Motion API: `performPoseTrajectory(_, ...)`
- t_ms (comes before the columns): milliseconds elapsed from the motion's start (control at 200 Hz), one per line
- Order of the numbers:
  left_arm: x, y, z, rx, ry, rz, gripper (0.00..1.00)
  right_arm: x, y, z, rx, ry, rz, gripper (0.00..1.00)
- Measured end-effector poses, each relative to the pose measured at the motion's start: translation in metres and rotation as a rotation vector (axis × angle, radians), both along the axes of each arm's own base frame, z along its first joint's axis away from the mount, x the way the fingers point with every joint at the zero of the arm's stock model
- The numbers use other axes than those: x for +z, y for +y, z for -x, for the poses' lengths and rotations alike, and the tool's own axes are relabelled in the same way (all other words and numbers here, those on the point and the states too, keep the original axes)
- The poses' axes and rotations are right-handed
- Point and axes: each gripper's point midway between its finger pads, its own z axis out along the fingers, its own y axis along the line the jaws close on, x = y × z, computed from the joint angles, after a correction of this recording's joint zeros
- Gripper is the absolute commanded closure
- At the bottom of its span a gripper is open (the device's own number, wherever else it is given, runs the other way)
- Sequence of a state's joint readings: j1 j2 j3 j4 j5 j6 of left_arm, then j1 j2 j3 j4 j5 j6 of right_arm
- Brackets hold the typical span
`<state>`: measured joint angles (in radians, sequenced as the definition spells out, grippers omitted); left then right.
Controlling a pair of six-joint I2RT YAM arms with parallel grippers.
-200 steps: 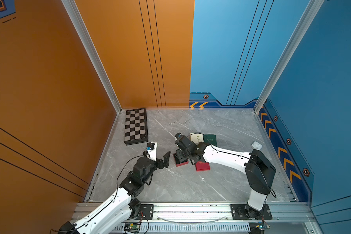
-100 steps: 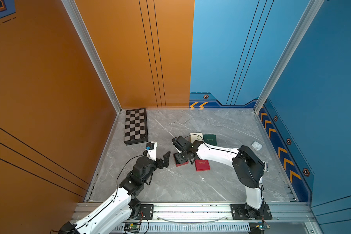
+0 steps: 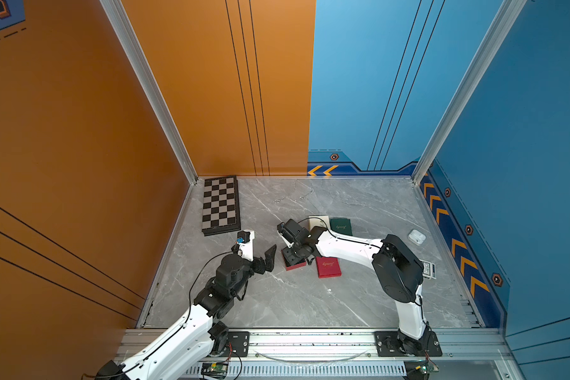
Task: Take the necklace out of the lift-off lid jewelry box
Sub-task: Take out the inner lining from the jewelry box.
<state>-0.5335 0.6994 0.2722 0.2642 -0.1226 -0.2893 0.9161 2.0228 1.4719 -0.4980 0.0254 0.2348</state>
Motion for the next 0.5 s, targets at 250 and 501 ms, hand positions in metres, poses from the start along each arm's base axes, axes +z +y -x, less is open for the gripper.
performPoseTrajectory(250, -0.0001, 0.0020, -0.0010, 0.006, 0.001, 0.001, 0.02, -0.0064, -0.0012, -0.0029, -0.003, 0.010, 0.008, 0.50)
performPoseTrajectory(501, -0.0033, -0.0003, -0.0008, -0.008, 0.013, -0.001, 0.02, -0.0057, 0.0026, -0.0068, -0.003, 0.009, 0.002, 0.41)
